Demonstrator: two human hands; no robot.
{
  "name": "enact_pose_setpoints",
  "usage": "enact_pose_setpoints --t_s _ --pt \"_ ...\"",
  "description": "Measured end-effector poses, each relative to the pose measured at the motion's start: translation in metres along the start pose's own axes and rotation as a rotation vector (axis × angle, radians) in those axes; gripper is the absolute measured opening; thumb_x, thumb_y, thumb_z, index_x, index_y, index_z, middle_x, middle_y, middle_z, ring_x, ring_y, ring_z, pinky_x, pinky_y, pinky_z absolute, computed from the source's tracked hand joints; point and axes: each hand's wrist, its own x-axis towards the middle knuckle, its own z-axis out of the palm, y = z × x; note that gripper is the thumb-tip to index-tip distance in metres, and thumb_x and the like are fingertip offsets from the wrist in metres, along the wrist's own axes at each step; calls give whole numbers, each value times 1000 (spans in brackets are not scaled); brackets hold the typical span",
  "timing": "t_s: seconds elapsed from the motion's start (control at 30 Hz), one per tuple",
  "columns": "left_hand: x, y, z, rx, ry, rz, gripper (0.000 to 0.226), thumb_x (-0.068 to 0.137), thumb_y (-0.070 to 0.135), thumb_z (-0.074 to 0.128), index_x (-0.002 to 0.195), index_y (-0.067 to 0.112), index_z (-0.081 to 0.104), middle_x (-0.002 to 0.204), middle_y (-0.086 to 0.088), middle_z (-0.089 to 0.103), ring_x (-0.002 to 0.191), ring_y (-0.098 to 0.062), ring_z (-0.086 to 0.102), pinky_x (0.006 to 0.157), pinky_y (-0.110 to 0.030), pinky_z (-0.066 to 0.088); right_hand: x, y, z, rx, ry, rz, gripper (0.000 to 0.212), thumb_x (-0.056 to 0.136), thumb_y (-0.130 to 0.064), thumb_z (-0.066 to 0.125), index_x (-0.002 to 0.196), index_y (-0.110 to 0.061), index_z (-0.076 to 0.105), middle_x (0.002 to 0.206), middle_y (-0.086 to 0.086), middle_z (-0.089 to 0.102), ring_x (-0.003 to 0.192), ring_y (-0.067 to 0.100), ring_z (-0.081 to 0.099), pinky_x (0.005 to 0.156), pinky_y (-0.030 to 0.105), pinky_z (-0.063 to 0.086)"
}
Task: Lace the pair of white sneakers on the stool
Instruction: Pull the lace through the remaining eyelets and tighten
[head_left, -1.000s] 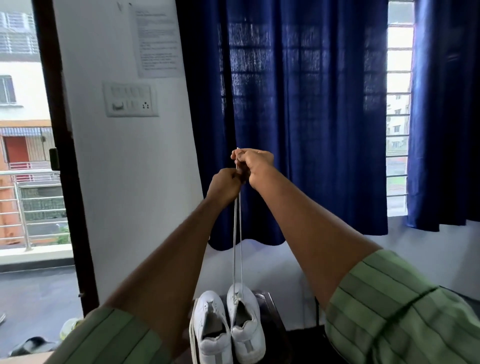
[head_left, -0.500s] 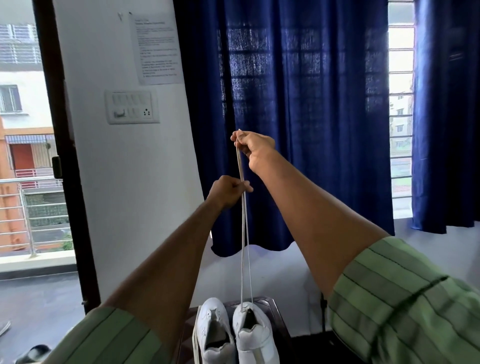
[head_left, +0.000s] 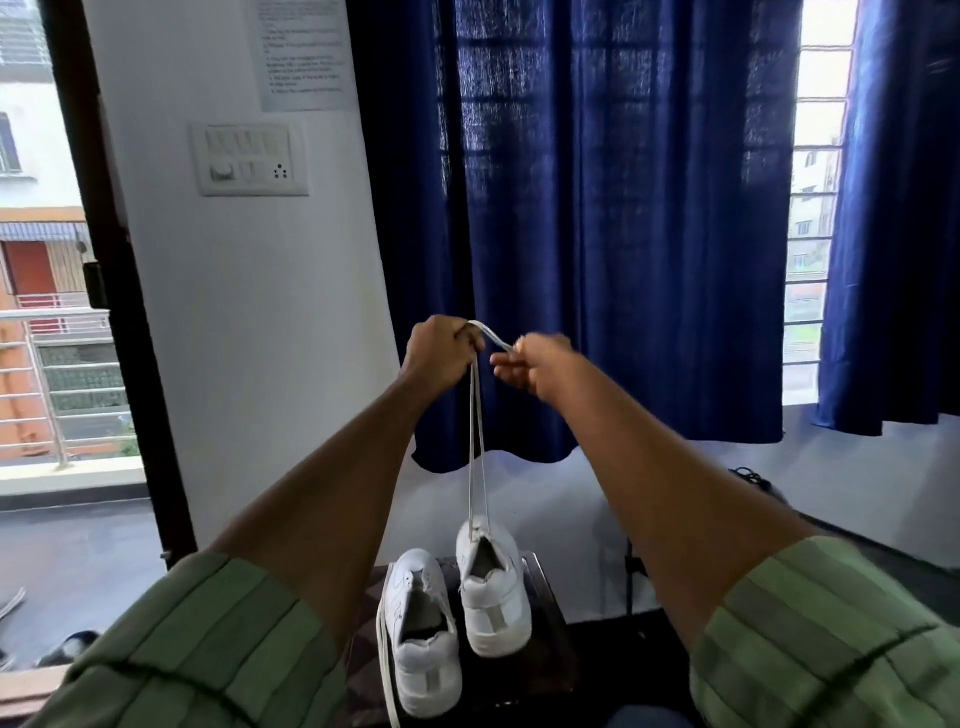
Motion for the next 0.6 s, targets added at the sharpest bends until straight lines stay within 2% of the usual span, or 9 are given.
enact_pose_setpoints --t_s 0.03,0.1,0.17,0.23,0.33,0.43,0.5,0.53,0.6 --pt "0 1 4 5 0 13 37 95 12 50 66 22 70 61 1 69 56 -22 66 57 -37 57 -2 19 -1 6 -53 35 28 101 2 39 125 10 50 82 22 74 57 26 69 39 25 51" --pt "-2 1 12 31 -9 43 40 93 7 49 62 24 67 61 2 68 57 -22 67 59 -42 59 -10 50 3 50 -166 76 24 105 1 36 123 6 51 96 24 76 73 27 73 53 30 61" --pt "-4 -4 21 56 -29 62 39 92 5 48 63 22 68 61 2 68 58 -21 68 60 -46 59 -12 67 12 118 -218 90 24 105 5 37 120 6 56 89 22 74 73 24 71 63 30 63" --pt "-8 -14 25 32 -28 47 38 92 2 47 68 19 71 63 2 69 60 -19 69 62 -45 61 -7 77 23 193 -197 76 22 103 10 40 110 4 59 75 14 64 63 17 62 60 28 61" --pt "-20 -28 23 -94 59 1 36 97 1 49 76 15 74 68 0 72 61 -16 69 63 -35 61 1 85 34 209 -136 35 23 101 9 41 96 -3 59 65 7 53 53 13 49 51 24 51" --pt "-41 -48 29 -222 91 -192 19 104 16 55 96 8 70 79 -5 72 62 -17 65 59 -28 55 7 86 37 233 -66 19 24 99 10 41 89 -6 56 63 8 52 53 15 47 48 24 46" --pt "-56 -70 37 -223 10 -335 22 104 26 57 112 6 62 81 -8 67 62 -16 59 55 -28 51 9 83 41 270 -56 7 27 103 6 41 84 -8 54 62 7 47 54 16 45 46 23 43" --pt "-65 -80 42 -220 -76 -374 24 105 26 57 112 3 61 79 -8 63 61 -16 56 51 -25 48 10 81 43 292 -62 0 29 104 4 41 82 -9 53 60 6 46 54 16 45 45 22 43" --pt "-85 -89 54 -277 -300 -417 13 105 12 53 103 2 62 75 -9 57 53 -12 52 42 -17 38 10 79 46 325 -78 -4 29 106 1 43 81 -10 54 59 5 46 54 17 46 46 22 45"
